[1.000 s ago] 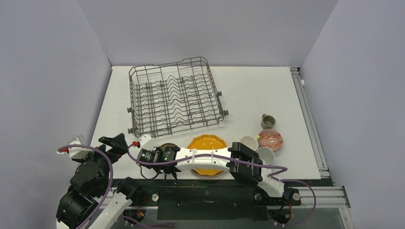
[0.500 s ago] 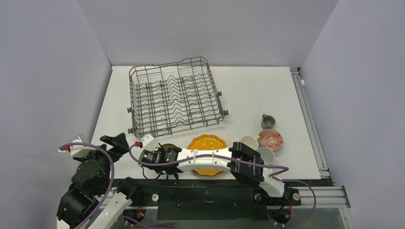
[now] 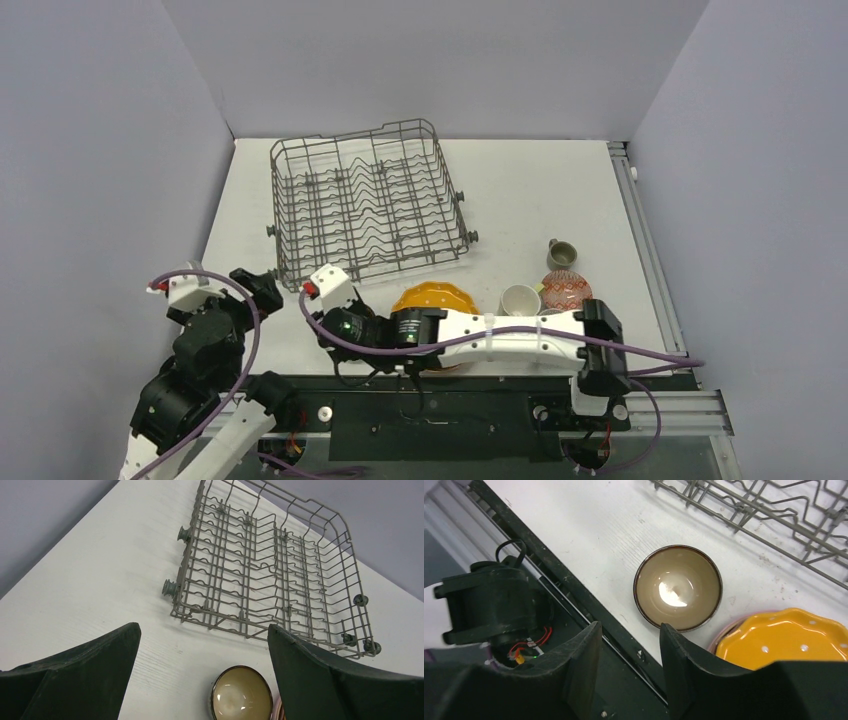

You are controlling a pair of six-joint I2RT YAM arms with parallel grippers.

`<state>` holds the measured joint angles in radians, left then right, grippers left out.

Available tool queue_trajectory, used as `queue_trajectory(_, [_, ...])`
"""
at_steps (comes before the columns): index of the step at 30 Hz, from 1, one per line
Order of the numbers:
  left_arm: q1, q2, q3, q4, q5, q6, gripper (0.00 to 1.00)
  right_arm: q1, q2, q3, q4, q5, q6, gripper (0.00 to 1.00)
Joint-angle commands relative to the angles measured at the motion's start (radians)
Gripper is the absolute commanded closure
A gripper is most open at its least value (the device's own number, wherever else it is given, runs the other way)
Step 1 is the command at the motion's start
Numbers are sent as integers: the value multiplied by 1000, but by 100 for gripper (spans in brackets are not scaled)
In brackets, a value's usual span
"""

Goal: Load the mixed dishes into the dish rack
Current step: Place the bowl at the center of the board, then move the dish rack to the center of the board.

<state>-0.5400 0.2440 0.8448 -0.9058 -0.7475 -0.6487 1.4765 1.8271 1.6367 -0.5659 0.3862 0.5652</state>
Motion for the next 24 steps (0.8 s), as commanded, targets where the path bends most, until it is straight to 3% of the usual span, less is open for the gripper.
queue_trajectory(1, [6,88,48,20,17,21,4,18,-145,-79,28,77,12,57])
queue_trajectory(17, [23,522,224,10,19,133,4,23,-554,-365,-37,193,22,54])
queue_trajectory(21, [87,629,249,36,87,165,3,24,-647,-419,-47,207,25,54])
queue_trajectory(24, [198,680,234,80,179,206,0,23,-697,-448,-56,212,26,54])
